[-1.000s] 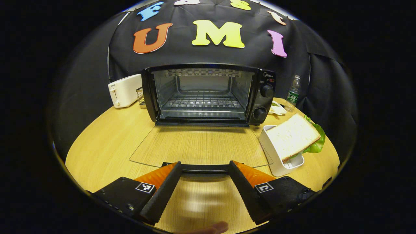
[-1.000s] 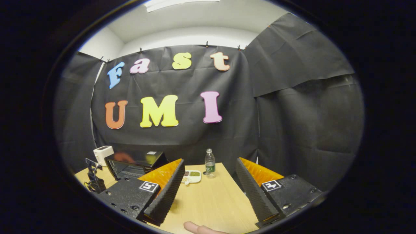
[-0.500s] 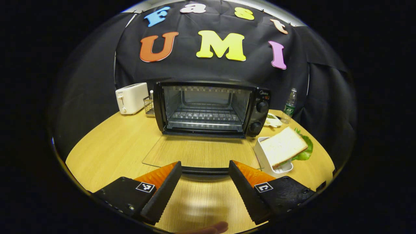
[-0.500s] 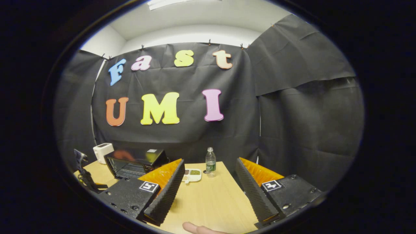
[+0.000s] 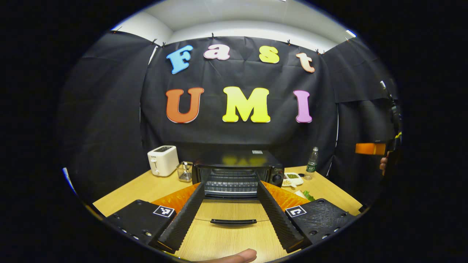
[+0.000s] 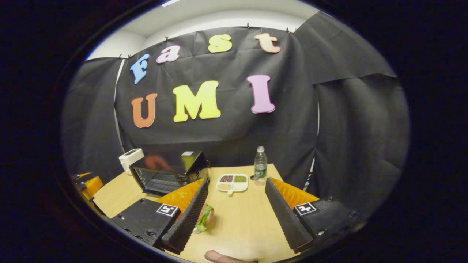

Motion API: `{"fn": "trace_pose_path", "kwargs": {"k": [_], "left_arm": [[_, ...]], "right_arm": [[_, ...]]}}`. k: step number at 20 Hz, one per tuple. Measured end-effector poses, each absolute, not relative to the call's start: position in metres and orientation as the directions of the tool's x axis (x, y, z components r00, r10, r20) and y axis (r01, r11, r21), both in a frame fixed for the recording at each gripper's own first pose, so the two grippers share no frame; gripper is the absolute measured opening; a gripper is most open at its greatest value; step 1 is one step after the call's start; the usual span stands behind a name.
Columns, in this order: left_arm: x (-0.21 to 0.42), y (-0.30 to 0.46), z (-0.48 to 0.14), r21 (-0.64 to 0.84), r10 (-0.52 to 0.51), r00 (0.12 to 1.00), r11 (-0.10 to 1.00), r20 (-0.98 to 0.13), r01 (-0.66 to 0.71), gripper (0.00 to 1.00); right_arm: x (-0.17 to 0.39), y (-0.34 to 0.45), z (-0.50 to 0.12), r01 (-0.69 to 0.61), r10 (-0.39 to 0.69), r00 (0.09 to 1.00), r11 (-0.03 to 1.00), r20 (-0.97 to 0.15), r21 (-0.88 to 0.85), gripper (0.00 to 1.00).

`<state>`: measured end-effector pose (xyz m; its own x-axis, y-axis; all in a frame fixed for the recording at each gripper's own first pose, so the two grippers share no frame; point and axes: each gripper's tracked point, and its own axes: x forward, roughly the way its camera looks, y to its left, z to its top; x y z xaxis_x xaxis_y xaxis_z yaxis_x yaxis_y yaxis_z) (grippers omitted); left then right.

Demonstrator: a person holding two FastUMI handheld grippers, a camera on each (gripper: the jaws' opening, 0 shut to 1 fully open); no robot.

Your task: Open the electric oven with the left hand, put the food in, and close the electric oven.

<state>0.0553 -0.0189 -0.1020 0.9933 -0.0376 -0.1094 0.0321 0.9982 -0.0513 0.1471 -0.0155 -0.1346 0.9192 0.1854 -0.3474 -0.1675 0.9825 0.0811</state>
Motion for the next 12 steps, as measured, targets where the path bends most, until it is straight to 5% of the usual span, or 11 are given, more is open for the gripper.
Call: {"fn": "trace_pose_path", "kwargs": {"k": [7, 10, 12], "left_arm": [[0.014, -0.012, -0.038, -0.035, -0.003, 0.999, 0.999, 0.032, 0.004, 0.94], [0.009, -0.011, -0.034, -0.019, 0.009, 0.999, 1.0, 0.039, -0.008, 0.94], [0.006, -0.008, -0.035, -0.01, 0.023, 0.999, 1.0, 0.04, -0.022, 0.94]], "right_arm": [[0.174, 0.054, -0.224, -0.34, 0.482, 0.633, 0.876, -0.605, 0.342, 0.99], [0.178, 0.071, -0.265, -0.331, 0.56, 0.468, 0.829, -0.684, 0.451, 0.91], [0.187, 0.073, -0.287, -0.301, 0.571, 0.396, 0.82, -0.719, 0.486, 0.97]]}}
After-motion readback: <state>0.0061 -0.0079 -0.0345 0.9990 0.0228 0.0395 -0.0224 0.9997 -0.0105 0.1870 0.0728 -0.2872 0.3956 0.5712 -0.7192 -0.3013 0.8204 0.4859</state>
